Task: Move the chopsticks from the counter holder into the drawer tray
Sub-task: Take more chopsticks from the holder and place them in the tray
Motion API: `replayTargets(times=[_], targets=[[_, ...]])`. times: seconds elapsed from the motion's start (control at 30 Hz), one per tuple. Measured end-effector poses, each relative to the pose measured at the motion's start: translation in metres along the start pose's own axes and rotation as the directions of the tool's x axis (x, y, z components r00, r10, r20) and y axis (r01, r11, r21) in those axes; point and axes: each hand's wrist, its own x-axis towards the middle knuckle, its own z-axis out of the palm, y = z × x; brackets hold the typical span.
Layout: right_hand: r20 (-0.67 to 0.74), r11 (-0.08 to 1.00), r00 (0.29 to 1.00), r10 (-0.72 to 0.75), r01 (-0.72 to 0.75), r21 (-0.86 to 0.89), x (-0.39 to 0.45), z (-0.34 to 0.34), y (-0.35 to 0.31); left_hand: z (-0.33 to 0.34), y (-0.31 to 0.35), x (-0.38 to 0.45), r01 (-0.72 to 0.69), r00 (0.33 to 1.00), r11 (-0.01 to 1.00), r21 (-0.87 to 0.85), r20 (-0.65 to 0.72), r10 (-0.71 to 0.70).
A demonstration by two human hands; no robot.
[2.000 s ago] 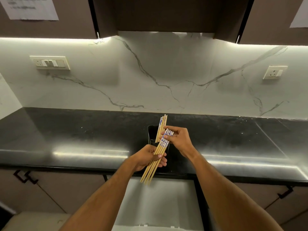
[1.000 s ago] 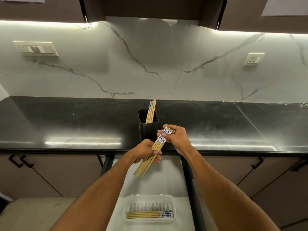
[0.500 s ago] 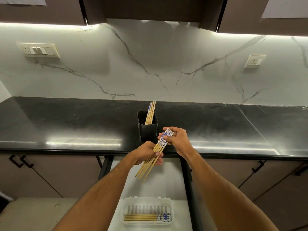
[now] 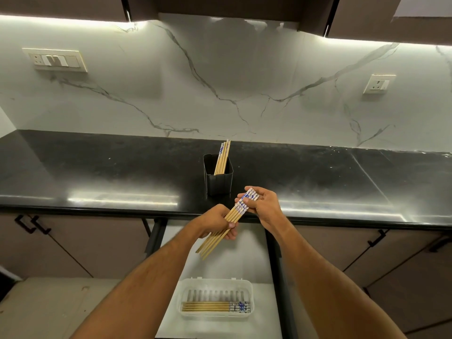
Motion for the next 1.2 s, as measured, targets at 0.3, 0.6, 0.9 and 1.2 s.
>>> replayTargets(times=[0.3,0.6,0.9,1.2], targets=[[0.336,0.432,0.931,-0.143,0.365,-0.825,-0.023,0.014,0.003,0.008,-0.023,-0.002,0.098,0.995,0.837,0.538,-0.067,-0.074],[0.324,0.075,0.928,0.185,0.316,-0.946,-0.044,0.052,0.059,0.027,-0.054,-0.012,0.051,0.998,0.607,0.793,-0.023,-0.053],[0.24,0.154,0.942,0.233,0.208,-0.966,-0.054,0.051,0.104,0.031,-0.11,-0.02,0.074,0.996,0.663,0.745,-0.091,-0.01],[0.23,0.145,0.918,0.322,0.193,-0.97,-0.07,0.044,0.183,0.068,-0.188,-0.033,0.132,0.991,0.672,0.728,-0.106,-0.08]])
